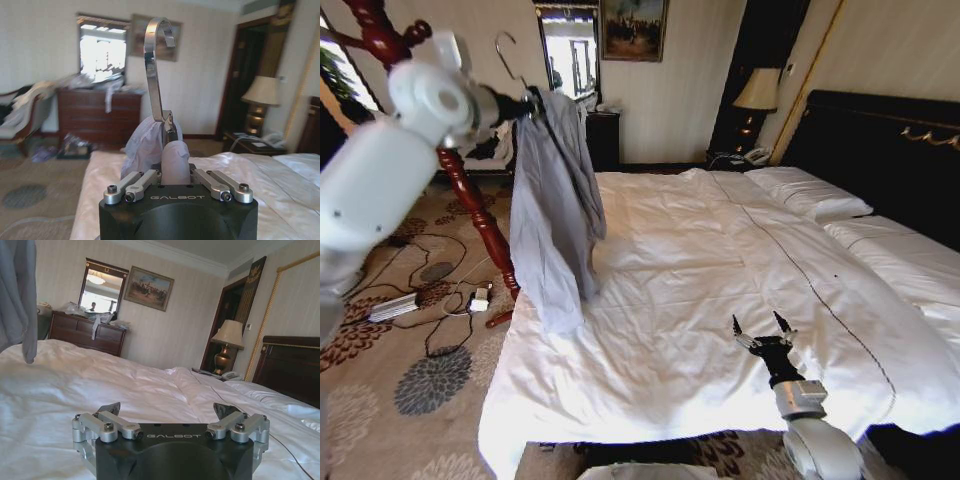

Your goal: Pick up the clothes from the bed and hang them on the clothes hanger.

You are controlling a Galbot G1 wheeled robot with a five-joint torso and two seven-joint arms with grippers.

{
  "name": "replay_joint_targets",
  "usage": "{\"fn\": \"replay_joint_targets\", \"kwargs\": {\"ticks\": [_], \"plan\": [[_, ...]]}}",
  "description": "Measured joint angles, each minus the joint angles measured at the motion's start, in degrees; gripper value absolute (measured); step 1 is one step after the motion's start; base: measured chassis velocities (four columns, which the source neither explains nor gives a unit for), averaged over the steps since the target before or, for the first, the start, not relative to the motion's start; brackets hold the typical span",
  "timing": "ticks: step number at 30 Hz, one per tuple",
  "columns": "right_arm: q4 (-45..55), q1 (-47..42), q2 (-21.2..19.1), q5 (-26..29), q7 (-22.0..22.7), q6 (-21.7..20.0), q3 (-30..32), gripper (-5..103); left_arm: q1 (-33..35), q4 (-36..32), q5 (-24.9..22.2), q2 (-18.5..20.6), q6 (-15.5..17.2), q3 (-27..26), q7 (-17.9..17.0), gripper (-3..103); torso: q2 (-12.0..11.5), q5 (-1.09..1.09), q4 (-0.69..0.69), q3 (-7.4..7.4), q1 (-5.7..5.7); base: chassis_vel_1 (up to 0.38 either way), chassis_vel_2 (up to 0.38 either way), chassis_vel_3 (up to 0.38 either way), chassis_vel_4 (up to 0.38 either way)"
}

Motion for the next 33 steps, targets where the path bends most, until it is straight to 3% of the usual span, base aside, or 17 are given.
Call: {"fn": "replay_joint_targets", "kwargs": {"ticks": [3, 9, 21, 26, 33], "plan": [[0.00, 0.00, 0.00, 0.00, 0.00, 0.00, 0.00, 100, -2.39, 3.80, -2.83, -1.42, 0.24, 1.51, -3.66, 15, 0.00, -0.01, 0.02, 0.00, 0.00, 0.000, 0.000, 0.000, 0.000], [0.00, 0.01, 0.00, 0.00, 0.00, 0.00, 0.00, 100, -4.18, 8.16, -3.66, -1.91, 0.25, 2.33, -3.78, 15, 0.00, -0.03, 0.04, 0.00, 0.00, 0.000, 0.000, 0.000, 0.000], [0.00, 0.01, 0.00, 0.00, 0.00, 0.00, 0.00, 100, -9.46, 18.93, -1.48, -5.28, 0.11, 4.35, 0.41, 15, 0.00, -0.01, 0.01, -0.01, -0.01, 0.000, 0.000, 0.000, 0.000], [0.00, 0.01, 0.00, 0.00, 0.00, 0.00, 0.00, 100, -12.67, 24.46, 1.64, -6.59, 0.03, 5.76, 3.24, 15, 0.00, -0.02, 0.01, -0.01, -0.01, 0.000, 0.000, 0.000, 0.000], [0.00, 0.01, 0.00, 0.00, 0.00, 0.00, 0.00, 100, -14.84, 26.95, 3.05, -5.70, -0.03, 7.51, 5.07, 15, 0.00, -0.01, 0.03, -0.01, -0.01, 0.000, 0.000, 0.000, 0.000]]}}
